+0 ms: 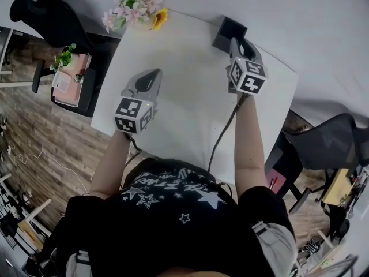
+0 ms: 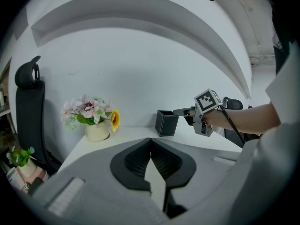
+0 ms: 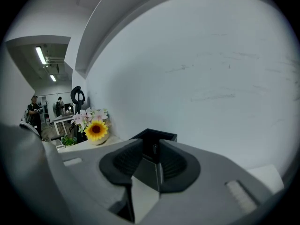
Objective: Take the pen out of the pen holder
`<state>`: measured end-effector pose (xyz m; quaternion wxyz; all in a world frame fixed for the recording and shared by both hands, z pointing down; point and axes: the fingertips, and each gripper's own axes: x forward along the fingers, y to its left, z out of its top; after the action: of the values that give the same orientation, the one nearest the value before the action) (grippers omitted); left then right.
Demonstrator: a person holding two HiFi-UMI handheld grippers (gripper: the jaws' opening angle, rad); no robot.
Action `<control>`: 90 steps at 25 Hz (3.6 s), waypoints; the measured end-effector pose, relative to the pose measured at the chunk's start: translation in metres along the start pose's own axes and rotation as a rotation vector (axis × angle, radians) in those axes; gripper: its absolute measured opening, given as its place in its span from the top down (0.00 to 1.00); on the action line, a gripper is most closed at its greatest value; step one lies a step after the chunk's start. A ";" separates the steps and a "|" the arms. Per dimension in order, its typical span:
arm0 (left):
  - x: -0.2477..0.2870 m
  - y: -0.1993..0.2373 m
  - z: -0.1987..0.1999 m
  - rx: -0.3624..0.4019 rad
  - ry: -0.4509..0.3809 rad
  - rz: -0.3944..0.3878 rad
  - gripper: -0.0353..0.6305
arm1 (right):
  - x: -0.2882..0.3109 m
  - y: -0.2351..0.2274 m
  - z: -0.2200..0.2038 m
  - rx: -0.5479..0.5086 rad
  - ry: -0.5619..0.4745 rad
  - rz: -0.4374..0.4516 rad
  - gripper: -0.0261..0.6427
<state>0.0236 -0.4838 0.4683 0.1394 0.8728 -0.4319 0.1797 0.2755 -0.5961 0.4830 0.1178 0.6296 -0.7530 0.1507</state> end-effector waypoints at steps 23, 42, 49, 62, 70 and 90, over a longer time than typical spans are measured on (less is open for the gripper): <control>-0.013 0.001 0.002 -0.027 -0.027 0.010 0.93 | -0.021 0.000 0.032 -0.047 -0.070 -0.046 0.91; -0.086 -0.015 0.020 0.013 -0.143 -0.044 0.93 | -0.129 0.038 0.107 -0.087 -0.264 -0.115 0.91; -0.126 -0.023 0.012 0.035 -0.169 -0.067 0.93 | -0.178 0.068 0.094 -0.071 -0.277 -0.122 0.91; -0.212 -0.050 -0.039 0.049 -0.161 -0.110 0.93 | -0.272 0.122 0.031 -0.027 -0.255 -0.141 0.91; -0.279 -0.066 -0.075 0.072 -0.172 -0.131 0.93 | -0.343 0.165 -0.016 0.003 -0.246 -0.162 0.91; -0.375 -0.153 -0.166 0.036 -0.100 -0.250 0.93 | -0.521 0.225 -0.144 0.067 -0.132 -0.232 0.91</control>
<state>-0.0966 -0.0634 0.4406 0.1235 0.9300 -0.3229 0.1247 0.1457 -0.0304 0.4075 0.0635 0.7247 -0.6756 0.1194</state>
